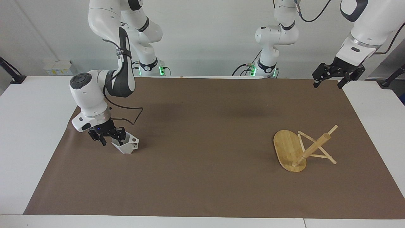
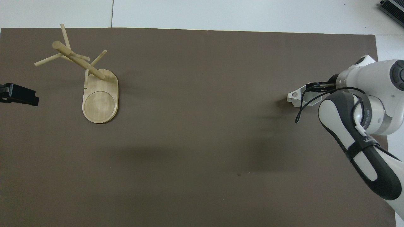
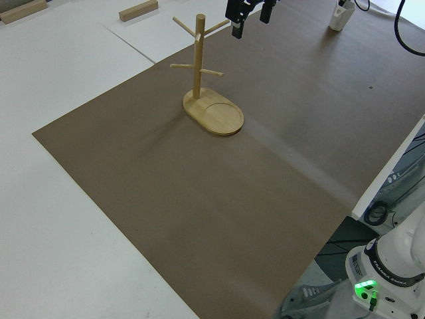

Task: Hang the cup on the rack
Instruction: 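Close the right gripper on the white cup's rim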

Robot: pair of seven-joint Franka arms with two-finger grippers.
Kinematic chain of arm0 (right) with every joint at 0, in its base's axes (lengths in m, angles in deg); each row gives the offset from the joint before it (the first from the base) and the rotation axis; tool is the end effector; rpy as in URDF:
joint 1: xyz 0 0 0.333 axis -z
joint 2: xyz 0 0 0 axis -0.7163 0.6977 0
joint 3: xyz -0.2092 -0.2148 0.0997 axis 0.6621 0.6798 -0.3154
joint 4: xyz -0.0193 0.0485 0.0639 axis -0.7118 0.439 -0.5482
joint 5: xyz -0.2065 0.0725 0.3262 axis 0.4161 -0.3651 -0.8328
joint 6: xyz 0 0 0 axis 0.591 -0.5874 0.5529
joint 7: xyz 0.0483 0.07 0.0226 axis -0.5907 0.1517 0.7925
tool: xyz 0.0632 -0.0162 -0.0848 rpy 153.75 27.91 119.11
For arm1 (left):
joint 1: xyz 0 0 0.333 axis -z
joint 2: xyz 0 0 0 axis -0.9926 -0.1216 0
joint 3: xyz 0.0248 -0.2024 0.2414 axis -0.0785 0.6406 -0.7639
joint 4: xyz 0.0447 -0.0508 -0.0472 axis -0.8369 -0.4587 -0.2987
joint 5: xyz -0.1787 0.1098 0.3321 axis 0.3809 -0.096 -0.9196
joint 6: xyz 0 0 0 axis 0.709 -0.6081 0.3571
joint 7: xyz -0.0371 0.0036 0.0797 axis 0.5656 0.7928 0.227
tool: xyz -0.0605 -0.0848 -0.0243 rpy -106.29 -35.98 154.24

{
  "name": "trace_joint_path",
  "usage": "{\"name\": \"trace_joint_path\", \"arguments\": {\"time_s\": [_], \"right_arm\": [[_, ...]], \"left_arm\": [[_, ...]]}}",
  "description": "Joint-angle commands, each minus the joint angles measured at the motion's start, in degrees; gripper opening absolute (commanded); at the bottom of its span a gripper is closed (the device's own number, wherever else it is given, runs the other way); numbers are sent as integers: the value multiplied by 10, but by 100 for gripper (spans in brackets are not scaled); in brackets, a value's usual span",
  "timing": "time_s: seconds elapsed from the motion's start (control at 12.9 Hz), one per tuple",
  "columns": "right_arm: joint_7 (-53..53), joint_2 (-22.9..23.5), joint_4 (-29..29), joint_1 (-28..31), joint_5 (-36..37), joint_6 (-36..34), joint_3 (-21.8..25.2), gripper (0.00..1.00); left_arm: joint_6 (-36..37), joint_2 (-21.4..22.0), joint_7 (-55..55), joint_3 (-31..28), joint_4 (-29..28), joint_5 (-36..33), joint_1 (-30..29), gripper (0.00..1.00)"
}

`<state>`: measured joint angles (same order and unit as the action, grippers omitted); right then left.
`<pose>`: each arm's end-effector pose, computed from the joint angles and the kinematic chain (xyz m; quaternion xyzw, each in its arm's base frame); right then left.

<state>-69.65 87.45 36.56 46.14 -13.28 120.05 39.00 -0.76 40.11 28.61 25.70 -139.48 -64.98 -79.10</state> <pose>0.6308 -0.0425 0.3696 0.9957 0.0007 0.0924 0.0012 0.5493 -0.0199 0.6422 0.9991 -0.0421 -0.0039 0.0010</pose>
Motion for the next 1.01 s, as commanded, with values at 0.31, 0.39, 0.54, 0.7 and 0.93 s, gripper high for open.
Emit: {"name": "trace_joint_path", "arguments": {"time_s": [0.31, 0.39, 0.54, 0.7, 0.93], "right_arm": [[14, -5, 9, 7, -12, 7, -1, 48], [14, -5, 9, 7, -12, 8, -1, 47], [14, -5, 9, 6, -11, 6, -1, 30], [13, -5, 9, 6, -11, 2, -2, 9], [12, -5, 9, 2, -11, -1, -2, 0]], "left_arm": [[4, 15, -5, 1, -15, 8, -6, 100], [4, 15, -5, 1, -16, 8, -6, 100], [4, 15, -5, 1, -15, 8, -5, 100], [4, 15, -5, 1, -15, 8, -6, 100], [4, 15, -5, 1, -15, 8, -6, 100]]}}
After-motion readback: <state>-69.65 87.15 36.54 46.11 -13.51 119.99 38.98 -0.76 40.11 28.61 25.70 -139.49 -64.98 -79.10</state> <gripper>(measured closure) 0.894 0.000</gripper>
